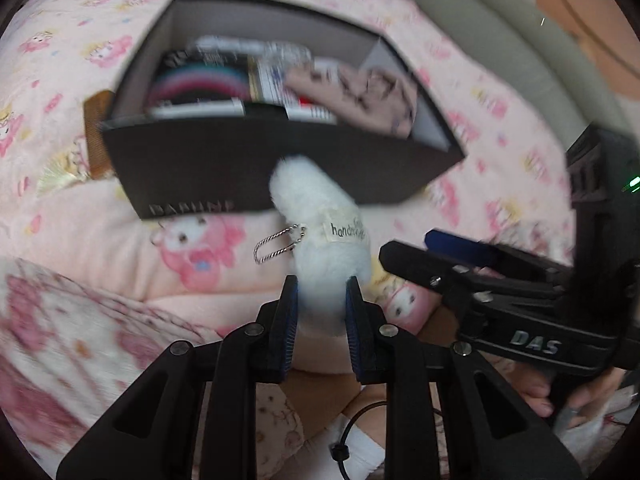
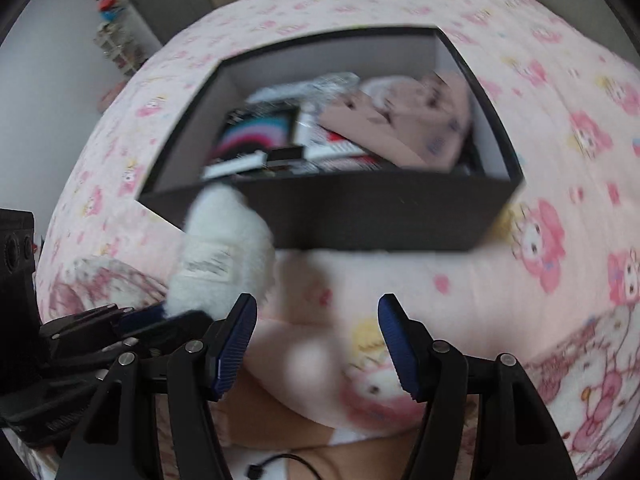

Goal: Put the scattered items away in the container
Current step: 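Lift the plush keychain with the left gripper and carry it to the box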

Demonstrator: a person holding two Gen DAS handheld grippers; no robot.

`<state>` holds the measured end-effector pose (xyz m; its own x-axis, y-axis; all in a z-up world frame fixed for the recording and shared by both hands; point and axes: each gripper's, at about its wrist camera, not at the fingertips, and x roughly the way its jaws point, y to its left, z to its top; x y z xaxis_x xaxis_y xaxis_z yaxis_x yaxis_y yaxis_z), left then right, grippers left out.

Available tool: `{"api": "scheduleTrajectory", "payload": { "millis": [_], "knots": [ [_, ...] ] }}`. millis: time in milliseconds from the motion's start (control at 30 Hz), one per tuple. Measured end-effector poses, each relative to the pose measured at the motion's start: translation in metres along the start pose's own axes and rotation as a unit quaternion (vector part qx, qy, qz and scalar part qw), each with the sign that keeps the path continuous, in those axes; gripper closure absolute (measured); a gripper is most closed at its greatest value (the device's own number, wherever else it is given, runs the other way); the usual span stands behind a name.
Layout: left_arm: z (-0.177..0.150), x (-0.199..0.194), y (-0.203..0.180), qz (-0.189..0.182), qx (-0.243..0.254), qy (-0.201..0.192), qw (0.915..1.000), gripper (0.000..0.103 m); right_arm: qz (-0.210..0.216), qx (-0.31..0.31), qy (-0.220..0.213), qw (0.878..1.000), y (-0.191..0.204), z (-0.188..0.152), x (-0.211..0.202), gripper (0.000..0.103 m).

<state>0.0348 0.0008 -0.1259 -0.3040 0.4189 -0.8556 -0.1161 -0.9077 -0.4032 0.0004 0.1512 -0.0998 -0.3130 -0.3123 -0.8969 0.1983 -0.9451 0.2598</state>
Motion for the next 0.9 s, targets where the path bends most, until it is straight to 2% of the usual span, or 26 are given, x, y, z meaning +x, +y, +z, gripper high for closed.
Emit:
{"api": "scheduleTrajectory", "payload": {
  "millis": [67,133,300,400,500,700,833,900],
  "knots": [
    [-0.003,0.011,-0.004,0.018,0.004,0.017,0.9997,0.082,-0.015,0.005,0.002,1.0,-0.009,-0.005,0.003,0.043],
    [-0.004,0.019,-0.008,0.041,0.014,0.024,0.9988,0.082,-0.001,0.011,0.002,1.0,-0.017,-0.007,0.005,0.043],
    [-0.006,0.028,-0.009,0.055,0.015,0.04,0.9976,0.082,0.003,0.035,-0.004,0.999,-0.033,-0.011,0.006,0.043],
    [-0.003,0.028,-0.009,0.044,0.008,0.04,0.9982,0.081,0.015,0.041,0.01,0.999,-0.034,-0.013,0.014,0.043],
    [0.0,0.029,-0.014,0.048,0.016,0.039,0.998,0.081,0.015,0.051,0.009,0.999,-0.039,-0.014,0.015,0.043],
    [0.016,0.032,-0.024,0.053,0.026,0.034,0.9977,0.079,-0.031,0.046,-0.013,0.998,-0.053,-0.017,-0.004,0.043],
    [0.032,0.042,-0.037,0.042,0.036,0.036,0.9978,0.077,-0.035,0.03,-0.005,0.999,-0.053,-0.023,-0.006,0.043],
    [0.04,0.046,-0.042,0.053,0.044,0.032,0.9971,0.077,-0.046,0.028,-0.004,0.999,-0.054,-0.023,-0.005,0.044]
  ]
}}
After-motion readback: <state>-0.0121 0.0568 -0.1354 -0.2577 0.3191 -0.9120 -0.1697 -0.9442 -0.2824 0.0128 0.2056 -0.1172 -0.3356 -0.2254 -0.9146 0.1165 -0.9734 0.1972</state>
